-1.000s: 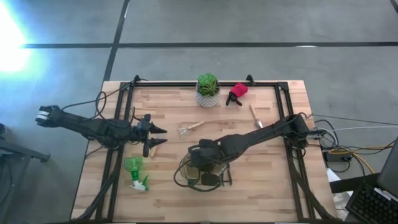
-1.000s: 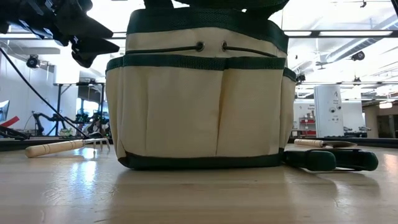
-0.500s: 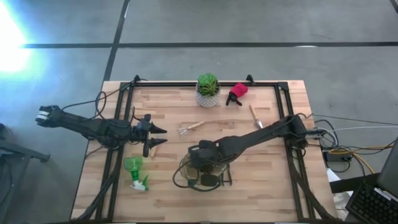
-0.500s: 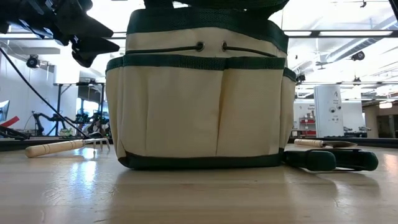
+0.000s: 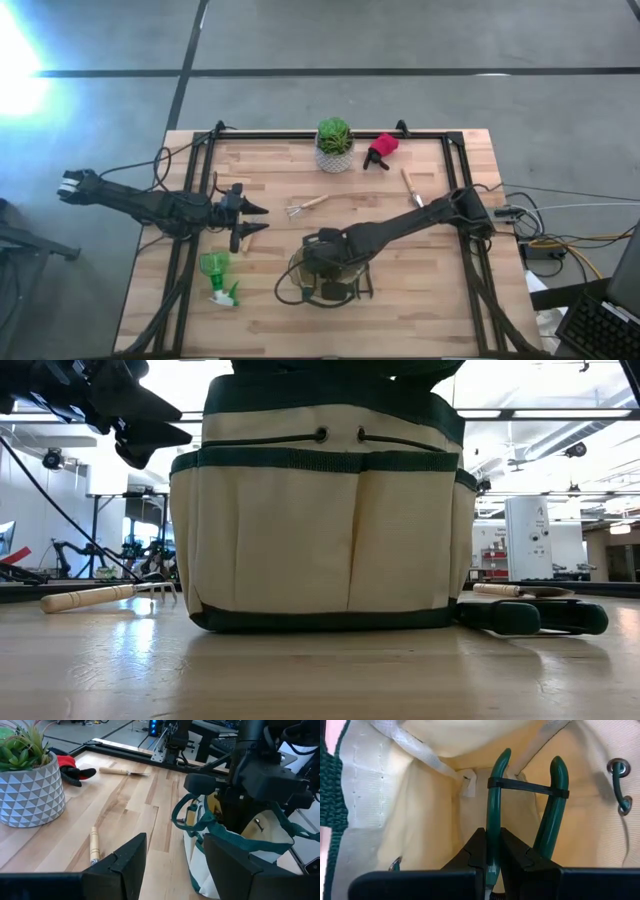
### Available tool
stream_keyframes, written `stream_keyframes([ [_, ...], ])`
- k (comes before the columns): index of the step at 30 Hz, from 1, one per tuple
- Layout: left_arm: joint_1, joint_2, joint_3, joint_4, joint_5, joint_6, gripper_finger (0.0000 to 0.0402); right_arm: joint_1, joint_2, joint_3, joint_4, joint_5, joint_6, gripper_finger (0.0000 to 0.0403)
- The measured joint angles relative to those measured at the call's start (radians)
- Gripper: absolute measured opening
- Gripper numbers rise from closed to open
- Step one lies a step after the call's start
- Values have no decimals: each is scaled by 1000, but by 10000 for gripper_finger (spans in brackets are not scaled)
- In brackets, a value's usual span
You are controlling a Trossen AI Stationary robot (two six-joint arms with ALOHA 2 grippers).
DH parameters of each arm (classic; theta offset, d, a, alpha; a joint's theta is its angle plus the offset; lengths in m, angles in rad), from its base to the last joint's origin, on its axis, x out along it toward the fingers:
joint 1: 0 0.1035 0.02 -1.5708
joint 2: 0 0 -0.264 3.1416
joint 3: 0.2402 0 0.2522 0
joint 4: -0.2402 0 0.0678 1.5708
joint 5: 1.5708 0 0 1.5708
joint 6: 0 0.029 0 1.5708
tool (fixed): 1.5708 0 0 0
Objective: Pick & Place Garden tools in Gardening bag
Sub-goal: Put the right green shear scissors into the white gardening bag, then put the left brown hand rake into the white gardening bag
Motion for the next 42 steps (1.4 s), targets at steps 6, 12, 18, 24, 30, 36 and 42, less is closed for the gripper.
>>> stream_keyframes([
  [6,0,0,0,0,0,0,200,-13,0,-8,1,4,0,17],
  [12,0,0,0,0,0,0,200,-19,0,-11,0,3,0,17],
  [18,0,0,0,-2,0,0,200,-21,0,-13,-16,3,0,17],
  [24,0,0,0,-2,0,0,200,-25,0,-15,-29,-3,7,17],
  [30,0,0,0,-3,0,0,200,-26,0,-15,-29,-8,7,47],
  [36,0,0,0,-3,0,0,200,-26,0,-15,-20,-8,8,96],
  [42,0,0,0,-4,0,0,200,-24,0,-15,-13,-8,8,119],
])
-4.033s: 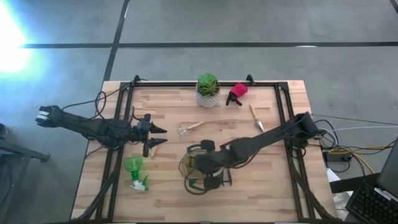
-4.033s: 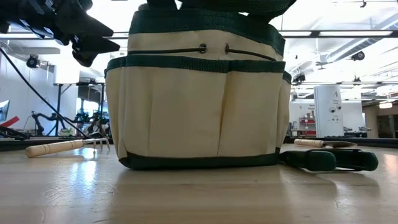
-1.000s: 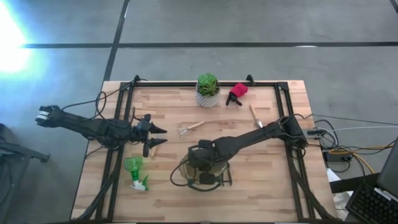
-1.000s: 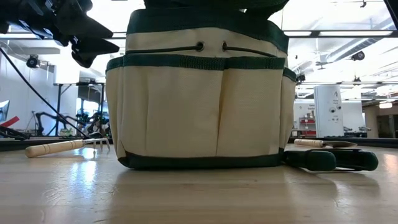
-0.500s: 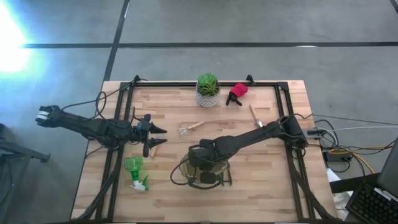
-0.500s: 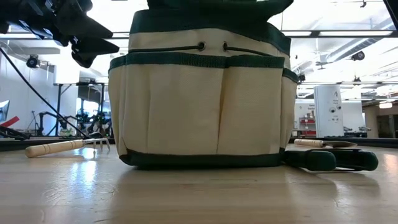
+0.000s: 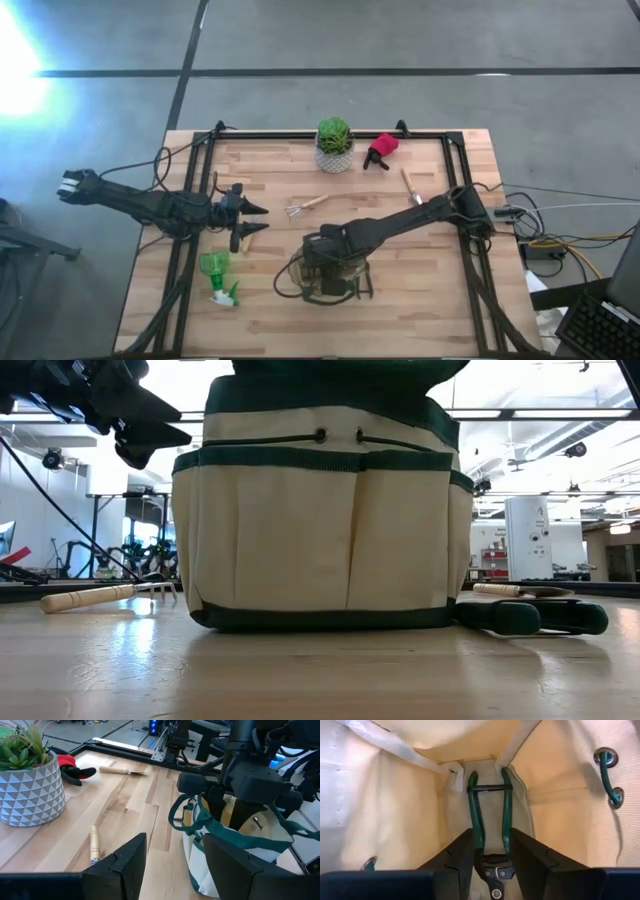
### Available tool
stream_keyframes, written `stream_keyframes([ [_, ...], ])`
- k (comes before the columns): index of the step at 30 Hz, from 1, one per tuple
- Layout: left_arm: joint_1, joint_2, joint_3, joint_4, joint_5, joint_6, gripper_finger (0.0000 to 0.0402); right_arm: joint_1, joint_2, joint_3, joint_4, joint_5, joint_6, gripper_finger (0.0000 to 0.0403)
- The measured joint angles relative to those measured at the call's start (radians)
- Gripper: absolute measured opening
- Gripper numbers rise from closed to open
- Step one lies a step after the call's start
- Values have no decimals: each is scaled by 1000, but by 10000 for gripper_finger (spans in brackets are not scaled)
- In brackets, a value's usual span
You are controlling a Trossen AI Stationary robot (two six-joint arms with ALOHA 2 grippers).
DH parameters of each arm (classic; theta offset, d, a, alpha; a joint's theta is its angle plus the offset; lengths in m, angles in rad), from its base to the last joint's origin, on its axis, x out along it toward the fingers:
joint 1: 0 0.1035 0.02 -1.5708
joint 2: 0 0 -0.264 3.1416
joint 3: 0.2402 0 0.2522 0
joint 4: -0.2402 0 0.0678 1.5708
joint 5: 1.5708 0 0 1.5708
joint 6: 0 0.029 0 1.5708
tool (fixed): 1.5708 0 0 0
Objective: Pick & Place Garden tools in Gardening bag
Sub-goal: Put the left brown hand rake into the white gardening bag
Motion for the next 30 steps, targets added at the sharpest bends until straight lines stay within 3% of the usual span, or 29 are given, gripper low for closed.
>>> stream_keyframes([
  [10,0,0,0,-2,0,0,200,18,-8,92,-33,0,-6,112],
  [15,0,0,0,-1,0,0,200,27,-9,221,-158,14,11,99],
  [21,0,0,0,0,0,0,200,33,-10,371,-353,55,153,86],
  [30,0,0,0,-1,0,0,200,56,-10,499,-615,63,317,64],
])
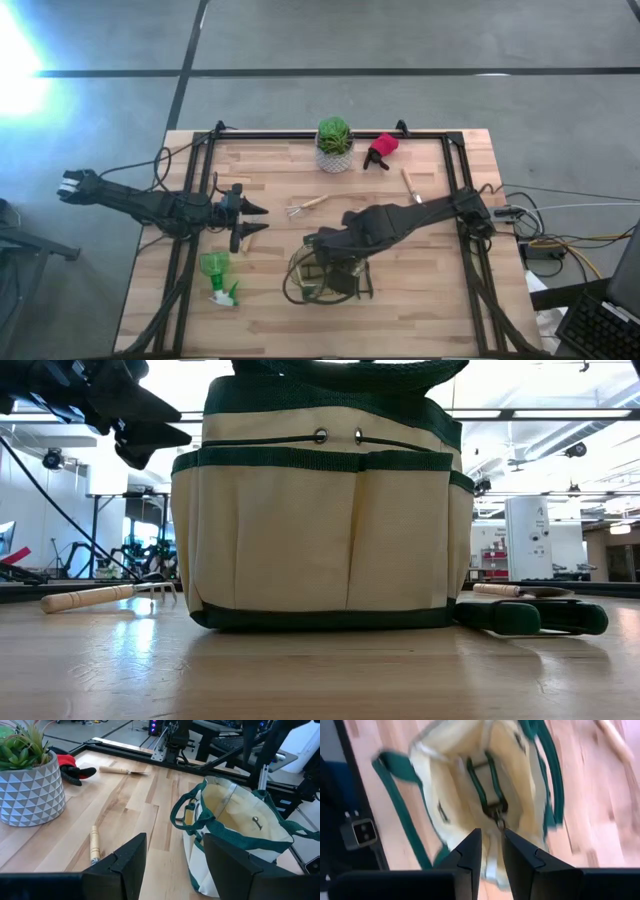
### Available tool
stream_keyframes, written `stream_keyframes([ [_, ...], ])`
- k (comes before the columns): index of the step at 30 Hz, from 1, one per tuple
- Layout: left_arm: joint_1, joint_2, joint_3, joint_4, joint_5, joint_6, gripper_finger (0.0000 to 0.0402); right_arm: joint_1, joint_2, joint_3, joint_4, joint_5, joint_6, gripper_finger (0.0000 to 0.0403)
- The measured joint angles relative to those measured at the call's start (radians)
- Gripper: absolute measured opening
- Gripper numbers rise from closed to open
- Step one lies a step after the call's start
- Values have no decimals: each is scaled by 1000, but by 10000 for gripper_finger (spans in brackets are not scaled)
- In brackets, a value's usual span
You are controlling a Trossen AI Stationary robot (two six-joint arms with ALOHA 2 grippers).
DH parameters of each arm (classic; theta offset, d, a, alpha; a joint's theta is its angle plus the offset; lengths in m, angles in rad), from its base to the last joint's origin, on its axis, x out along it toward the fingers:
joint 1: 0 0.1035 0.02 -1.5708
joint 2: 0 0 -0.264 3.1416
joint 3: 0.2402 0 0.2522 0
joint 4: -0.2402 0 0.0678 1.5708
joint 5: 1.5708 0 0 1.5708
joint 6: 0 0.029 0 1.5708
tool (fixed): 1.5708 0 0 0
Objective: Pick & Place Garden tools in Gardening bag
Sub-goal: Put the left brown hand rake into the white gardening bag
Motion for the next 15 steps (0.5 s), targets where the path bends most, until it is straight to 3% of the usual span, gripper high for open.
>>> stream_keyframes([
  [5,0,0,0,-5,0,0,200,46,0,21,-132,1,64,58],
  [15,0,0,0,-6,1,-10,200,168,-31,-11,-133,86,138,40],
])
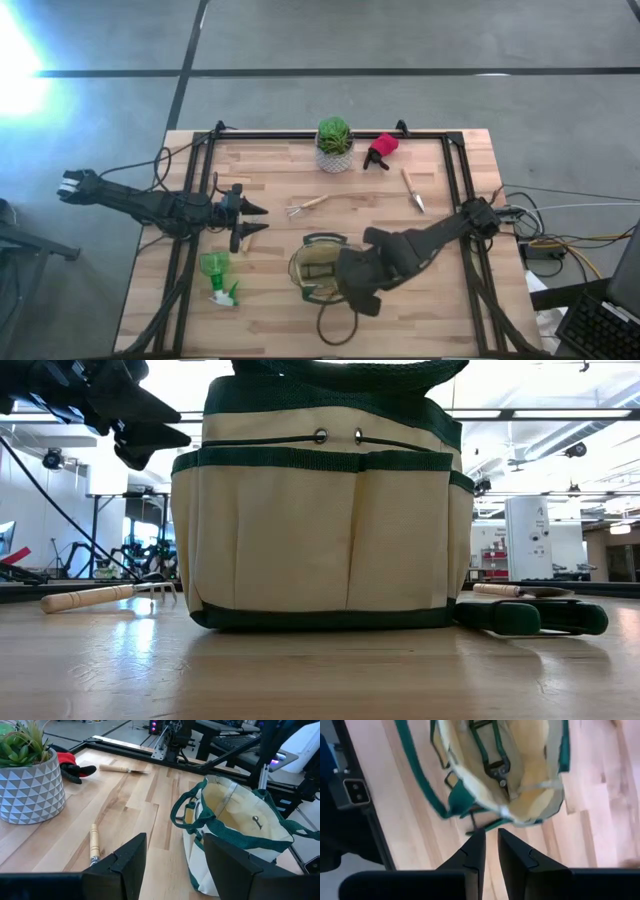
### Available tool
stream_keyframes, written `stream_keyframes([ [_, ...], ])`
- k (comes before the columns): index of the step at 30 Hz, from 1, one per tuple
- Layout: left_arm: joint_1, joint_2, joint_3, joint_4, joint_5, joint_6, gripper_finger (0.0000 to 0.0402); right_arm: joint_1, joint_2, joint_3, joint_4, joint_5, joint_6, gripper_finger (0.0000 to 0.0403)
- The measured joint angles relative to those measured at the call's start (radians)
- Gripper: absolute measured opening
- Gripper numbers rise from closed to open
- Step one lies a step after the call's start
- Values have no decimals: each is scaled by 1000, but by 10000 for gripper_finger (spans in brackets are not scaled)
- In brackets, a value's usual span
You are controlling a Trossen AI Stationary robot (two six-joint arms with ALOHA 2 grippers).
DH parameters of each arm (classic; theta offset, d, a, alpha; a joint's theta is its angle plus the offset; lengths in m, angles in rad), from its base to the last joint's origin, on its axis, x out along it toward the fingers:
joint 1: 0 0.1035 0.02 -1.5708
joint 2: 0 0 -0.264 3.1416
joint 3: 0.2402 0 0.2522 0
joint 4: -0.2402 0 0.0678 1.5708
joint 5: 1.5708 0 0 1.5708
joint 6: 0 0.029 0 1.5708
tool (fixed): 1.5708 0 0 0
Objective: Pick & Place Garden tools in Gardening bag
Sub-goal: Put the left brown hand rake into the white gardening bag
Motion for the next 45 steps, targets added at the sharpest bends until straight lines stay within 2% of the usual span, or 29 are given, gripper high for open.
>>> stream_keyframes([
  [4,0,1,0,-4,6,-8,200,49,-8,-28,1,26,28,31],
  [11,0,14,-1,-96,17,-125,200,112,-10,-79,1,121,77,27],
  [15,0,18,-1,-154,18,-213,200,130,-25,-165,1,124,127,27],
  [18,0,20,24,-266,18,-292,199,136,-54,-262,0,124,160,27],
  [23,0,49,91,-520,-32,-530,195,116,-157,-464,4,124,253,27],
  [27,2,91,106,-573,-49,-672,195,96,-259,-614,51,124,314,27],
  [37,3,233,112,-605,-46,-706,195,81,-520,-914,330,165,323,27],
  [45,7,346,112,-617,-55,-760,195,63,-613,-1046,420,185,307,26],
])
